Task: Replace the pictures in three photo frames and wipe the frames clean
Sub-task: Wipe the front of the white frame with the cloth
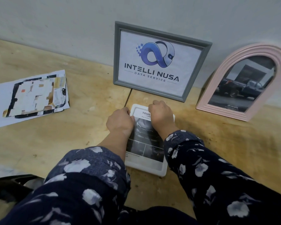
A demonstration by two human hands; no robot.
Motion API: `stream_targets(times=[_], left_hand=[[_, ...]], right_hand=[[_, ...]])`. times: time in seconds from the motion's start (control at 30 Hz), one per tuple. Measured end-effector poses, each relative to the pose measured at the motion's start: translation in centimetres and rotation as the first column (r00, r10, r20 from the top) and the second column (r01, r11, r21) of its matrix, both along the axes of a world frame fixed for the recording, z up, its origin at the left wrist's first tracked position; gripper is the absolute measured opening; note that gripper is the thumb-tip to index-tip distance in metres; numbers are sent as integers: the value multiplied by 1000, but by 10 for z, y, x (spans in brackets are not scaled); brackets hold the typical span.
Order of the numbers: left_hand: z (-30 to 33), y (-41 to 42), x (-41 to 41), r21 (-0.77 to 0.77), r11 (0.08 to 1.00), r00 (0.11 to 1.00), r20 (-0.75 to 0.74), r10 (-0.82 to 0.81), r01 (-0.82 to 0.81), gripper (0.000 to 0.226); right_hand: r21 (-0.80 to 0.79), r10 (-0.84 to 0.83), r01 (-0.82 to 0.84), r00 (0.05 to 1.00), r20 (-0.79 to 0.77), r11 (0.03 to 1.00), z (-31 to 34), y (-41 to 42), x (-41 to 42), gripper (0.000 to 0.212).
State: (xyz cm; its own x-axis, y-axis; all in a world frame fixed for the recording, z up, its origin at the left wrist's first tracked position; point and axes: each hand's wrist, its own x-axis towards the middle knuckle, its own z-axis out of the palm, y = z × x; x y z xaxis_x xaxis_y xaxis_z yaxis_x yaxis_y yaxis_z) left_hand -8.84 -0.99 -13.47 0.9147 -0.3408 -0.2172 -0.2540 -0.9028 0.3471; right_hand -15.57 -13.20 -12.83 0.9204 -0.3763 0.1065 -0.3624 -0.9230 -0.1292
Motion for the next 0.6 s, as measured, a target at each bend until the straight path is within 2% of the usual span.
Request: stream_targets(times=[0.03,0.13,0.2,0.27,0.33,0.4,0.6], left_hand=[[1,0,0,1,1000,1000,-2,-2,2,13],[1,1,0,4,1000,1000,3,-17,17,13],[2,1,-1,0,1000,1000,10,-21,21,13],[2,2,-2,-1,1000,1000,11,-17,17,14],[4,2,-3,7,1000,1000,12,-7,7,14],[6,1,-5,17,1000,1000,17,-6,5,15],[7,0,-6,-3,1000,1000,6,25,-25,15]], right_hand=[[33,-16,15,1000,22,999,1,-1,-4,18],[-8,-61,63,992,111,998,-4,-11,-13,19],[-1,-125,125,991,49,992,-6,-17,-22,14],[92,-276,273,961,14,957,-9,-23,-31,16],[250,-444,434,896,-16,866,-10,-24,-38,22],[367,-565,531,825,-18,764,-9,-21,-39,19],[522,-710,667,687,-155,532,-9,-17,-38,16]])
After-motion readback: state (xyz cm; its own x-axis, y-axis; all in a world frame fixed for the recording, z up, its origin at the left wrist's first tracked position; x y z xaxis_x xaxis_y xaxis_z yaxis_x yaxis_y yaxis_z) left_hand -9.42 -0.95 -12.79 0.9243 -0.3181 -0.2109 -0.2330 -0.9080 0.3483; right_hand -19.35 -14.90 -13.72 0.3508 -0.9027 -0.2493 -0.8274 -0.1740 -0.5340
